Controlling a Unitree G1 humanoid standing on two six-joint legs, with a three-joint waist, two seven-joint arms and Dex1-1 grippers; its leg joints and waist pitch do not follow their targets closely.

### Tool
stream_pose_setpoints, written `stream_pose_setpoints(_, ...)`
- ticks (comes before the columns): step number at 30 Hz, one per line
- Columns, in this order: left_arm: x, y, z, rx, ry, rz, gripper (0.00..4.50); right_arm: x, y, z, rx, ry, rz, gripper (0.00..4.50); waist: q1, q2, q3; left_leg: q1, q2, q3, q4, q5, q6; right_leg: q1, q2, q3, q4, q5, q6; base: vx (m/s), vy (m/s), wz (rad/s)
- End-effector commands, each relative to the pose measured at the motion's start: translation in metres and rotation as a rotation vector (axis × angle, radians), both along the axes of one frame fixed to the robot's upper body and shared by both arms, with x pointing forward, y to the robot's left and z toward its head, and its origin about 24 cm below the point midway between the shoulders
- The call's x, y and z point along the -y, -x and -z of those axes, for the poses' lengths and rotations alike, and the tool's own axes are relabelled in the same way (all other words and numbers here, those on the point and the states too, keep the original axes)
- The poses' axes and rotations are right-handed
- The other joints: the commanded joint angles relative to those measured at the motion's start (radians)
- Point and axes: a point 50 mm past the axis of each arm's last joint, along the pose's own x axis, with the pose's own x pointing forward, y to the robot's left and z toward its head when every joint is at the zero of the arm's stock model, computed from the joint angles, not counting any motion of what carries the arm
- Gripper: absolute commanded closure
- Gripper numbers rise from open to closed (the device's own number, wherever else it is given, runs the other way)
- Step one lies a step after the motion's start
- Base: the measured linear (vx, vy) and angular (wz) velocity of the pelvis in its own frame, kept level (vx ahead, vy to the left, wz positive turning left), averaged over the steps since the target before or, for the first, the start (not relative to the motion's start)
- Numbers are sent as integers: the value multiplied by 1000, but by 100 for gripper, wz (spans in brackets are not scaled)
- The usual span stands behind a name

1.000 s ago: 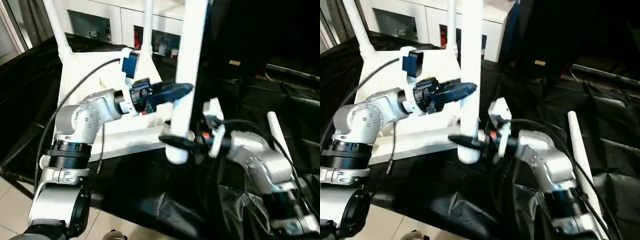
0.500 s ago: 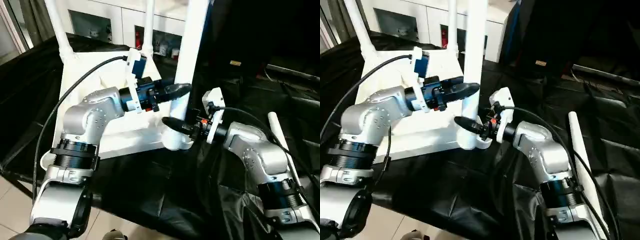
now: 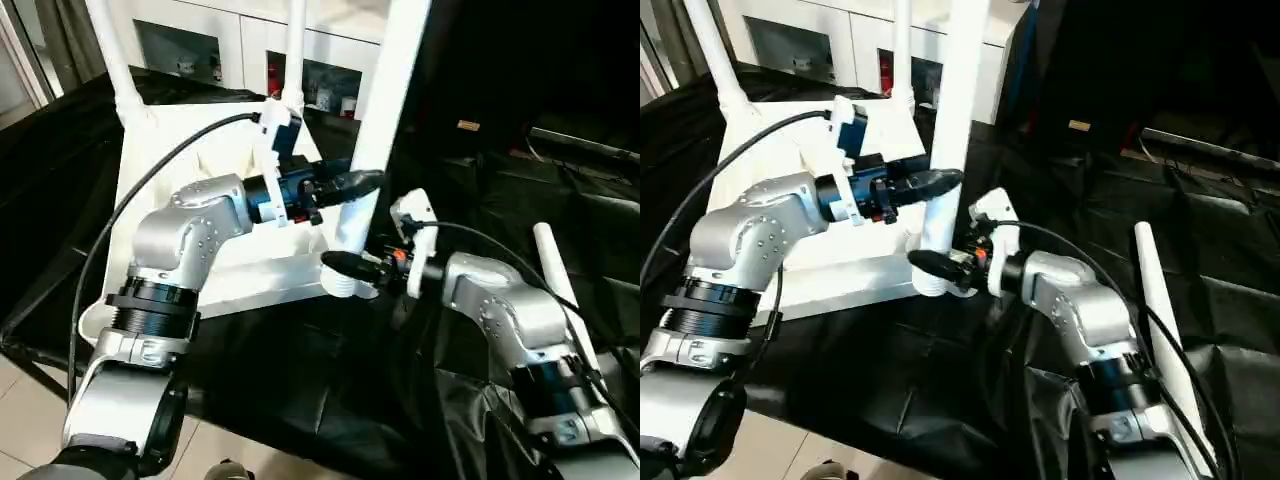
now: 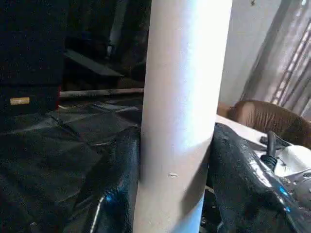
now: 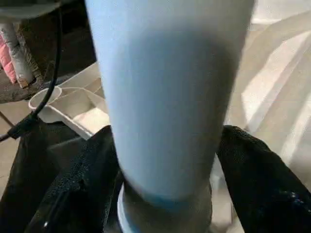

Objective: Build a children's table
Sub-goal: Insert table leg to table base

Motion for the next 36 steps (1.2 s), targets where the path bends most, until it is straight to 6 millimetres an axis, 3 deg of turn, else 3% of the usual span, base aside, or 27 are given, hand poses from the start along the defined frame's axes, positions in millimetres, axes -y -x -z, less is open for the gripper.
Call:
stream_pose_setpoints(1, 6, 0, -11, 49, 0, 25, 264, 2, -2, -1, -2, 15, 12, 130, 5, 5, -78, 5, 24, -15, -57, -98, -9, 64, -82, 55, -67, -95, -175, 0, 0, 0)
stream_pose_setpoints(4, 6, 0, -10, 50, -2, 26, 264, 1, -2, -2, -3, 10, 3, 130, 4, 3, -79, 5, 24, -14, -57, -93, -7, 65, -82, 55, -67, -87, -176, 0, 0, 0)
stream_pose_setpoints(5, 6, 0, -10, 50, -2, 26, 264, 0, -2, -2, -3, 10, 2, 158, 5, 4, -78, 6, 24, -14, -57, -96, -7, 65, -83, 55, -67, -93, -175, 0, 0, 0)
stream_pose_setpoints(8, 5, -1, -10, 53, -5, 25, 264, 1, -3, -1, -5, 12, 0, 168, 5, 2, -78, 6, 24, -14, -57, -95, -6, 65, -83, 55, -67, -100, -172, 0, 0, 0)
stream_pose_setpoints(11, 4, -1, -10, 55, -6, 22, 264, 1, -2, 0, -8, 15, -2, 207, 5, 3, -78, 6, 24, -14, -57, -95, -6, 64, -83, 55, -68, -102, -170, 0, 0, 0)
stream_pose_setpoints(15, 4, -1, -10, 55, -5, 25, 264, 2, -2, 0, -12, 12, -4, 217, 5, 3, -78, 5, 24, -14, -56, -91, -4, 64, -83, 54, -67, -98, -170, 0, 0, 0)
stream_pose_setpoints(16, 4, 0, -10, 55, -4, 27, 264, 2, -2, 0, -13, 11, -5, 241, 5, 2, -78, 5, 24, -14, -57, -92, -5, 64, -84, 55, -68, -101, -169, 0, 0, 0)
stream_pose_setpoints(25, 4, -1, -6, 46, -22, 20, 264, 1, -4, 0, -6, 4, -5, 256, 6, 5, -79, 5, 24, -15, -56, -91, -6, 65, -84, 55, -66, -89, -174, 0, 0, 0)
stream_pose_setpoints(28, 4, -2, -5, 14, -26, 7, 194, 1, -4, 1, -2, -5, 15, 256, 5, 5, -79, 5, 24, -15, -56, -91, -7, 64, -84, 54, -65, -87, -176, 0, 0, 0)
stream_pose_setpoints(31, 5, 0, -9, 18, 6, 27, 175, 2, -6, 0, 4, -20, 40, 257, 4, 7, -79, 5, 24, -15, -56, -94, -10, 64, -83, 54, -65, -84, -180, 0, 0, 0)
stream_pose_setpoints(36, 5, -7, -18, 167, 127, -116, 143, 5, -13, -8, 41, -94, 109, 257, 8, 6, -80, 4, 24, -16, -56, -105, -6, 67, -85, 55, -71, -84, -179, 0, 0, 0)
